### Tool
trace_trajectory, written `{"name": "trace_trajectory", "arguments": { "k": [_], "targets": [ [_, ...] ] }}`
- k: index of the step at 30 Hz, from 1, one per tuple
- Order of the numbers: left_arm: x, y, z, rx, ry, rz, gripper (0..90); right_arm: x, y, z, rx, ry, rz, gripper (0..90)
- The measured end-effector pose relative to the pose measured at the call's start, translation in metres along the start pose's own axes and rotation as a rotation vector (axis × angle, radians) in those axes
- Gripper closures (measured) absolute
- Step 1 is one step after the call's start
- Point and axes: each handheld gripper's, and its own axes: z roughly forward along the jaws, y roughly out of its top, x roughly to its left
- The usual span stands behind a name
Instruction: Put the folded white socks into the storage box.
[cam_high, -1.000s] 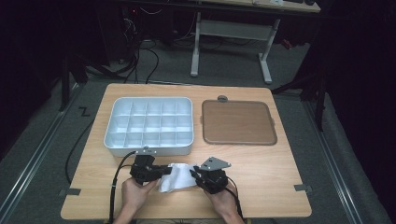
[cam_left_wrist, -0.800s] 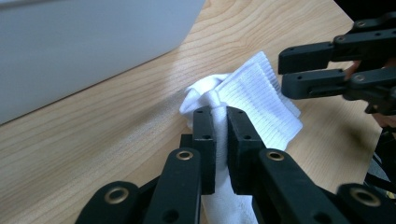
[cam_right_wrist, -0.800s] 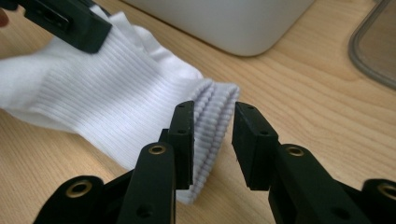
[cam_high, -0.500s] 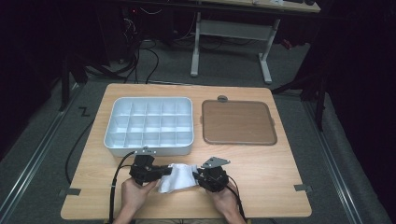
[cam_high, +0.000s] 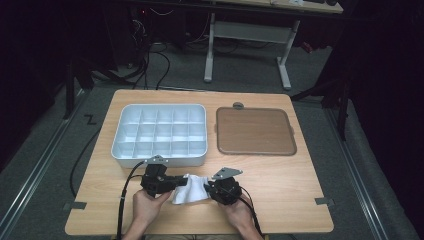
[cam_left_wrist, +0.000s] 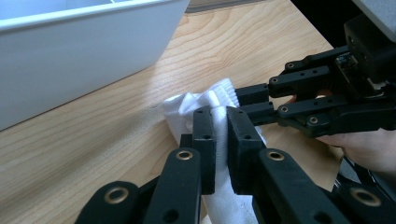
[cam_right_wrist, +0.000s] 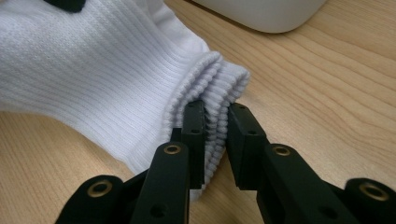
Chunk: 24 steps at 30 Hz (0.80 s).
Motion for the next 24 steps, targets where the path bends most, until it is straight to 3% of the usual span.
{"name": "trace_trajectory", "arguments": {
  "k": [4,13,24],
  "targets": [
    [-0.001,0.001,0.000,-0.003,-0.005,-0.002,83.5,0.003,0.001,0.002,-0.001,0.006,-0.006,78.5],
    [-0.010,0.001,0.005,0.002,-0.008,0.049,83.4,0.007,0.003,0.005,-0.002,0.014,-0.009,78.5],
    [-0.014,0.001,0.008,0.001,-0.018,0.061,83.4,0.009,0.005,0.006,0.003,0.024,-0.017,78.5]
  ]
}}
